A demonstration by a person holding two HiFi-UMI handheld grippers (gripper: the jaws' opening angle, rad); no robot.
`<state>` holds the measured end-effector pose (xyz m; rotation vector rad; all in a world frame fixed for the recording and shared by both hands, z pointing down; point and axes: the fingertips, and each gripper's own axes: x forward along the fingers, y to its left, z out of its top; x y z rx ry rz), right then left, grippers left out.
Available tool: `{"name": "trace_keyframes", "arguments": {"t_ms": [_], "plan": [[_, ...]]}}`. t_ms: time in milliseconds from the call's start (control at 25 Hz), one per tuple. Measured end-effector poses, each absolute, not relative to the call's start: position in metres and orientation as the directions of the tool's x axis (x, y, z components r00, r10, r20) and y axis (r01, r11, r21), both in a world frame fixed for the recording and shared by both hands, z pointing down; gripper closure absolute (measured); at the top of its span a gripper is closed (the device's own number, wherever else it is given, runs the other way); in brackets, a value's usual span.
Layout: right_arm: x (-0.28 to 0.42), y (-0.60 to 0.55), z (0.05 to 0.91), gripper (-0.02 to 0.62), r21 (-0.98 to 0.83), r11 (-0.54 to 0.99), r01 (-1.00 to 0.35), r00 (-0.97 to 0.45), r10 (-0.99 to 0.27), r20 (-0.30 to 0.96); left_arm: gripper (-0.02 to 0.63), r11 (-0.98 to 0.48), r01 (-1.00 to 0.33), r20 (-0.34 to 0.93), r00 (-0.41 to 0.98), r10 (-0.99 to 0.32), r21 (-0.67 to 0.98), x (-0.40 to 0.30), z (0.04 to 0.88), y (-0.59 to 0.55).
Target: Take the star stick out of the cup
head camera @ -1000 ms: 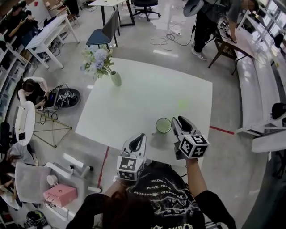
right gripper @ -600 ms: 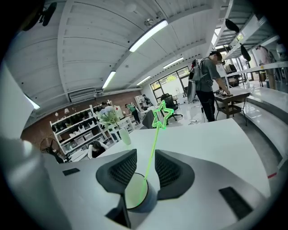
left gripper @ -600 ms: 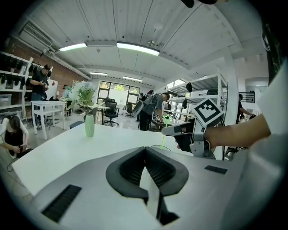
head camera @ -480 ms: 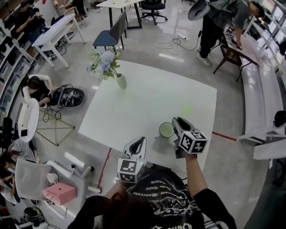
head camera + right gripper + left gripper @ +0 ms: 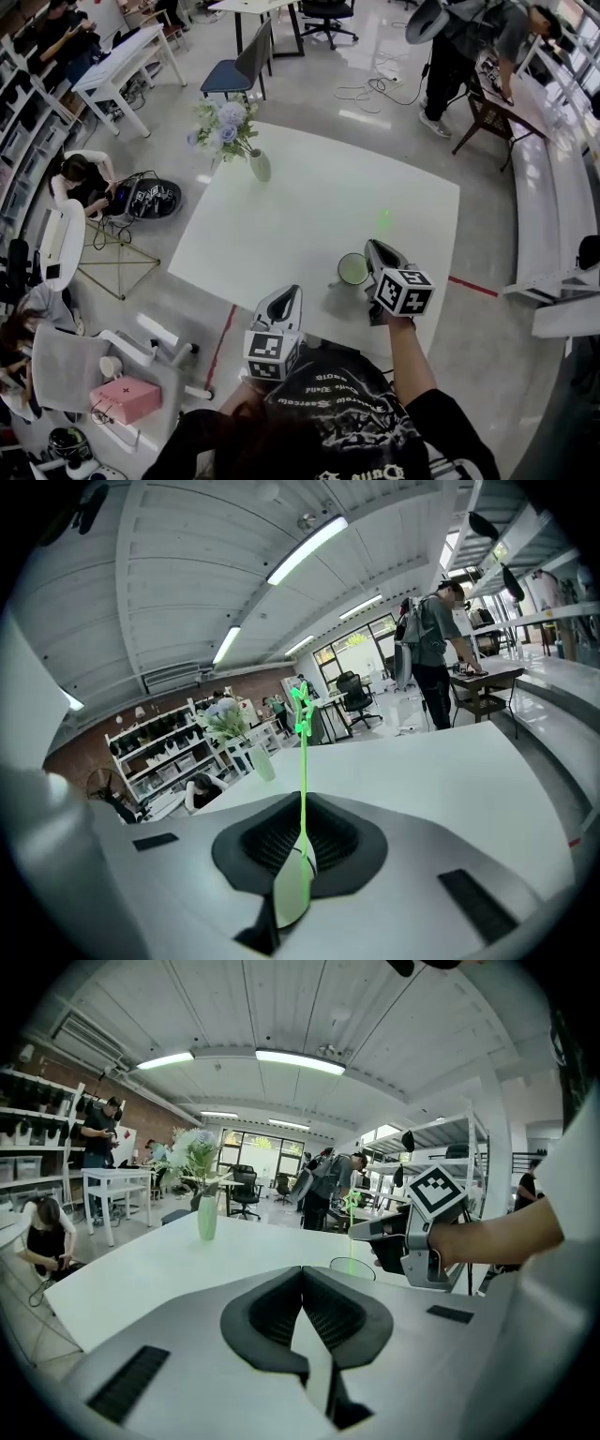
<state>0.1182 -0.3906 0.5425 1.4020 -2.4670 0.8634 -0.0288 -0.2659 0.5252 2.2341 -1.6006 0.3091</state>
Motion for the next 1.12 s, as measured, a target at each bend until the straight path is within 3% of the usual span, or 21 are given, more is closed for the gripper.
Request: {"name": "trace_keyframes", "arguments": {"t_ms": [1120], "plan": [[0.123, -0.381, 0.453, 0.572, -0.337, 0.437, -0.834, -0.511, -0.842, 0.172, 0.586, -0.335, -0.925, 0.378, 0.379, -0.845, 0.178, -0.027, 0.528, -0.265]]}}
